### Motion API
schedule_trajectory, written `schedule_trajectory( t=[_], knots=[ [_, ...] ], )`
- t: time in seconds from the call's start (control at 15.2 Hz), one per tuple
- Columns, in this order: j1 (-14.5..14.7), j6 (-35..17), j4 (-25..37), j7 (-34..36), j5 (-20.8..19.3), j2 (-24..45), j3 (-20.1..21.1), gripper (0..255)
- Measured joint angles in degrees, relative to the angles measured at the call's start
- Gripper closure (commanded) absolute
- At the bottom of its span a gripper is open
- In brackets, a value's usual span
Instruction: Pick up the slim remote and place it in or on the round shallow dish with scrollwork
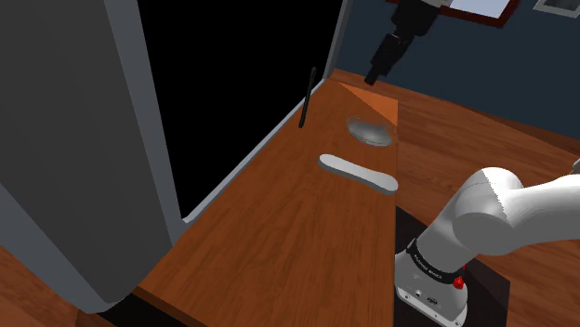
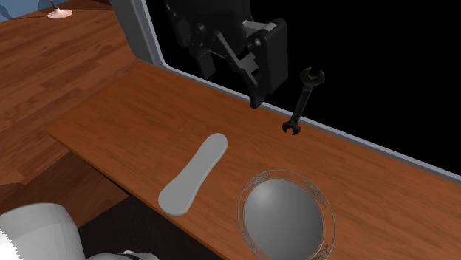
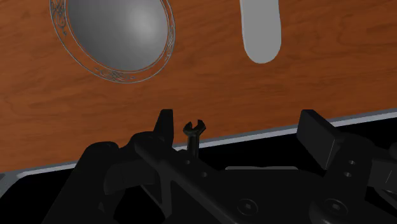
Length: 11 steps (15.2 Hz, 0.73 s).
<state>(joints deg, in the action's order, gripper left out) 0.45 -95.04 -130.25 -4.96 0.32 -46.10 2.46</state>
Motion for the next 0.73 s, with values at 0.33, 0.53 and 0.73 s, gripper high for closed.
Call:
schedule_trajectory(
  t=[0.33,0.53,0.73],
  knots=[
    [1.2,-1.8,-5.9,-1.0,0.5,-1.9,0.5,0],
    [2.4,-3.8,-11.5,-2.0,1.0,-3.3,1.1,0],
    [3.6,-6.0,-17.0,-3.0,1.4,-4.5,1.6,0]
  ],
)
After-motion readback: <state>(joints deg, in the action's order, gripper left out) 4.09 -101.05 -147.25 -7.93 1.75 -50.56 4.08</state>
